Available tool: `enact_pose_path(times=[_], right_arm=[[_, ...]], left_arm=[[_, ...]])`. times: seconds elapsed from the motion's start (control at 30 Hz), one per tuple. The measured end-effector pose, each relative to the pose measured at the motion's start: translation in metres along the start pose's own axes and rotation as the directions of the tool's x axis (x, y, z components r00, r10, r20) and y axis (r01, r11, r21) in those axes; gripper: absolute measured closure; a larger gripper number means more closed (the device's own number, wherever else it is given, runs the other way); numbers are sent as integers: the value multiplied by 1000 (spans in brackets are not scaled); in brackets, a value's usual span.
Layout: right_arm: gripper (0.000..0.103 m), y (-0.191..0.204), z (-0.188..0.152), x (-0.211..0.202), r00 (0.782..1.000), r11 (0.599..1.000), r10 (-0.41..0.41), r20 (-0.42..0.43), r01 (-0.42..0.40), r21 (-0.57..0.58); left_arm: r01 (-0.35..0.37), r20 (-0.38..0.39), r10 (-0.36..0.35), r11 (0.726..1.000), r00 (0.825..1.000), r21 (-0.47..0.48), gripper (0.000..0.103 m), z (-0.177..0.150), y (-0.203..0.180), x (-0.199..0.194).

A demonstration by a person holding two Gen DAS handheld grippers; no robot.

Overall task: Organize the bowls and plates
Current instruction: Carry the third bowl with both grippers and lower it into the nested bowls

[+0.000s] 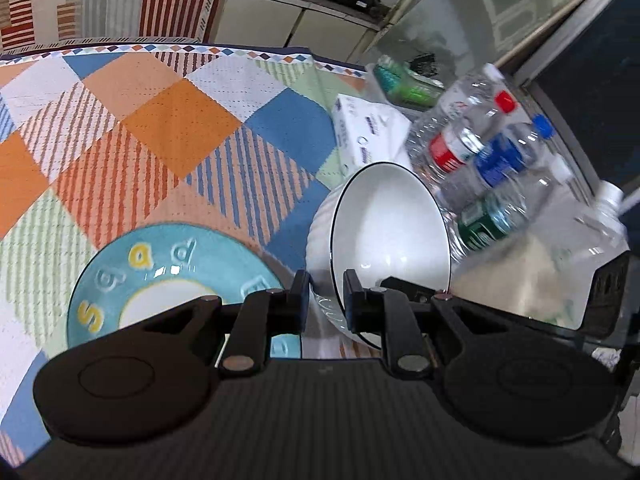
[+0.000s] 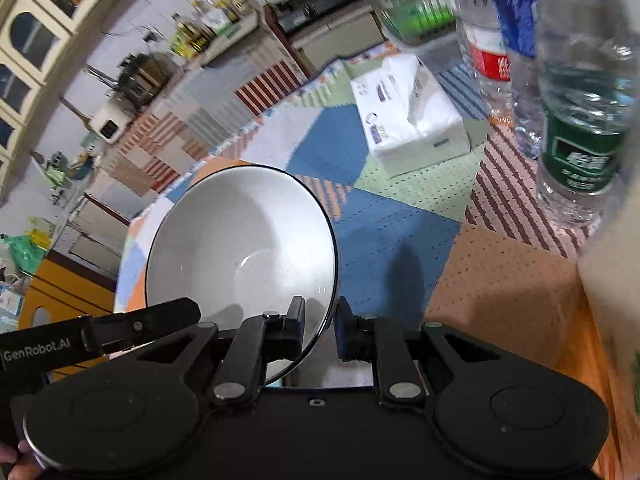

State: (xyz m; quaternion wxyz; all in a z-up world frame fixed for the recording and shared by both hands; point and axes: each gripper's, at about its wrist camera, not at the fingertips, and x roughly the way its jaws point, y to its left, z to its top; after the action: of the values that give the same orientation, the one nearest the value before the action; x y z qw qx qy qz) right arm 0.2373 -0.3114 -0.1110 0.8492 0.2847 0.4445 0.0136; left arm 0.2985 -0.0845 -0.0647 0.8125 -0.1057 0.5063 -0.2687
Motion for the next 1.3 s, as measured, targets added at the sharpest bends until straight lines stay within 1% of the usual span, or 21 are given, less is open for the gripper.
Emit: enact_pose_path(times=[0.1, 0.2, 0.33, 0.5, 0.6, 0.7, 0.87, 1.07, 1.2, 1.3], right_arm=[[84, 10, -18, -24, 999, 1000, 0, 53, 2, -29], [84, 15, -39, -41, 996, 998, -15, 83, 21, -63], [84, 9, -62, -57, 997, 1000, 6, 79, -4, -23], [84, 17, -76, -67, 998, 997, -27, 51, 31, -75], [84, 16, -81, -76, 998, 996, -36, 43, 39, -80], [84, 21, -88, -84, 997, 990, -70, 42, 74, -117], [84, 25, -99, -96, 990, 977, -135, 49, 141, -160], [84, 23, -108, -101, 979, 957, -198, 55, 205, -206], [84, 28, -115, -97, 967, 929, -247, 68, 257, -267], [84, 31, -120, -93, 959, 912, -272, 77, 282, -297]], left_arm=[[31, -11, -31, 999, 999, -20, 87, -16, -1, -19], [42, -12, -42, 999, 999, -8, 87, -31, -6, -34], [37, -24, -37, 999, 999, 1, 87, -49, -11, -47], [46, -45, -46, 999, 998, -5, 87, -66, -12, -55], [63, -71, -64, 998, 995, -19, 87, -74, -12, -56], [72, -100, -75, 997, 992, -25, 87, -82, -13, -54], [94, -164, -96, 995, 982, -23, 87, -93, -16, -43], [109, -252, -116, 993, 961, -41, 87, -105, -16, -25], [108, -295, -122, 992, 948, -64, 87, -111, -14, -14], [103, -315, -122, 992, 941, -78, 87, -113, -12, -9]])
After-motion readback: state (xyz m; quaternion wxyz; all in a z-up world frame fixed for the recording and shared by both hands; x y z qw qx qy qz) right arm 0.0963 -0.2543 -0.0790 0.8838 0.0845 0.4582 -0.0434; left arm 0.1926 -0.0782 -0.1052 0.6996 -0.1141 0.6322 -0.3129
